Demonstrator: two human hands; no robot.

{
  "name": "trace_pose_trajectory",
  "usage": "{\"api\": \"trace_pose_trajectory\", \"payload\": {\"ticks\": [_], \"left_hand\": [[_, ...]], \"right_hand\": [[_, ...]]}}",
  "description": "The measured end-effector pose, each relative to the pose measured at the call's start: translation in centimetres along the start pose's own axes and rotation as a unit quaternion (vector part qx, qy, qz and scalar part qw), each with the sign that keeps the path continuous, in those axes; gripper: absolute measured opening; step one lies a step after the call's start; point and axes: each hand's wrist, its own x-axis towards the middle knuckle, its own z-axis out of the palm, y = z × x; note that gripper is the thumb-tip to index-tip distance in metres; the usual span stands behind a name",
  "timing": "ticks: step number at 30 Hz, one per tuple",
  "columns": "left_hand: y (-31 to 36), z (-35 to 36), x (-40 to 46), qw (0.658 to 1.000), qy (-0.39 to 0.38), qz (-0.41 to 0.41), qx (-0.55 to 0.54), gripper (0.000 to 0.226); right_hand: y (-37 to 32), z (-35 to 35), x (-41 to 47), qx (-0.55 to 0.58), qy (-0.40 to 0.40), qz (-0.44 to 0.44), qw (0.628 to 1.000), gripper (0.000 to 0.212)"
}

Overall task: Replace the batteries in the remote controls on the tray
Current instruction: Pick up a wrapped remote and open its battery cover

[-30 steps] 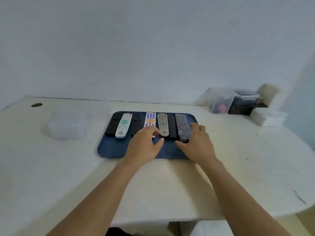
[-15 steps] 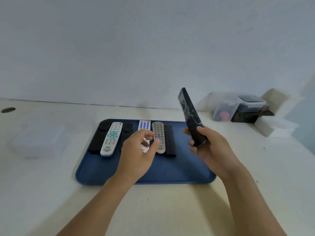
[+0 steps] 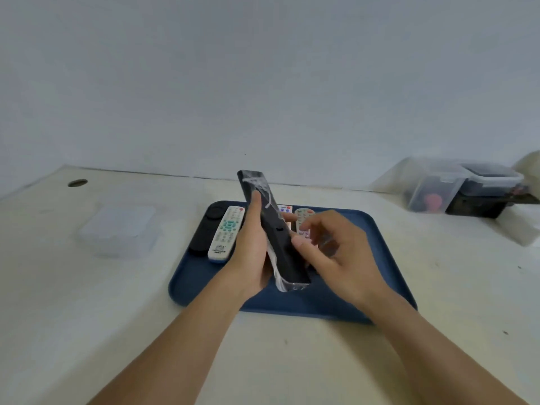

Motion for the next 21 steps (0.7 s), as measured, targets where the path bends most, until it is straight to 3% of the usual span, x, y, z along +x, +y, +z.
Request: {"api": "trace_pose_trajectory", "payload": {"ticks": [3, 10, 16, 21], "left_hand": [[-0.9, 0.6, 0.8, 0.999, -0.019, -0.023, -0.018, 0.087], [-3.8, 0.2, 1.2, 0.997, 0.081, 0.01, 0.016, 0.054], [-3.4, 1.2, 0.2, 0.992, 0.101, 0.059, 0.049, 0.062], [-3.3, 1.8, -0.3, 0.981, 0.122, 0.092, 0.122, 0.07]], "right_hand": [[0.0, 1.4, -0.6, -0.031, 0.022, -0.06, 0.998, 0.017], [0.9, 2.2, -0.9, -0.052, 0.061, -0.058, 0.995, 0.013], [0.8, 3.2, -1.5, -0.043, 0.113, -0.05, 0.991, 0.017], [0.6, 4.1, -0.8, -0.092, 0.113, -0.041, 0.988, 0.028]]}}
